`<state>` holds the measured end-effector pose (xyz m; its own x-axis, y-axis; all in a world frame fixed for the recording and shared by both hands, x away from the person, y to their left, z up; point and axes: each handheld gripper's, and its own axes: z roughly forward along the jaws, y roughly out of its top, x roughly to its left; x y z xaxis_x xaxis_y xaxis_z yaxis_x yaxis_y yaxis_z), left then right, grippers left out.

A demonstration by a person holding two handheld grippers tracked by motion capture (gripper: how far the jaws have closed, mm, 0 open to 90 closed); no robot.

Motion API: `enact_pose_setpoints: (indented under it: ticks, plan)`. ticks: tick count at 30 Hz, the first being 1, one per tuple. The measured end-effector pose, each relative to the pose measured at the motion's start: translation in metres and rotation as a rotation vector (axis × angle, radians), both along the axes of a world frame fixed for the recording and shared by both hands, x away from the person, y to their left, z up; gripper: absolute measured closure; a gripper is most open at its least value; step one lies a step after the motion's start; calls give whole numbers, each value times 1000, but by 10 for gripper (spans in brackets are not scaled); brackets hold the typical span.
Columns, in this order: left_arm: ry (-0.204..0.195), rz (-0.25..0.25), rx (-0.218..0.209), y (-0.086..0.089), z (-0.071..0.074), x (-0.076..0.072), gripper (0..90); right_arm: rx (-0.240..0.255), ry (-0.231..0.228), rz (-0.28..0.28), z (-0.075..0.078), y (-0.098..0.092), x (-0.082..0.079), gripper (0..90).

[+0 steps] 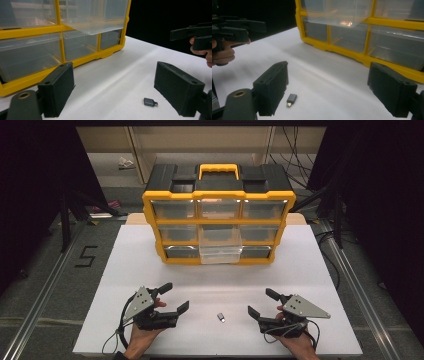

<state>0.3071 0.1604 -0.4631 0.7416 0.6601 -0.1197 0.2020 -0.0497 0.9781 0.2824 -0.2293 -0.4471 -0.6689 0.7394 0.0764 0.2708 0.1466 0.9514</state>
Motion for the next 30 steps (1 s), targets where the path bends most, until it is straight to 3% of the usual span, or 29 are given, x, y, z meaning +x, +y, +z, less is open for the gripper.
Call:
enact_pose_setpoints:
  ticks: [13, 24, 30]
  plan:
    - [-9, -1, 3, 0, 0, -1, 160, -30, 23, 5, 0, 3, 4, 188]
    - [-16, -1, 14, -1, 1, -1, 160, -55, 12, 15, 2, 8, 4, 193]
    - [-17, 0, 15, -1, 1, -2, 160, -106, 48, 37, 6, 13, 9, 194]
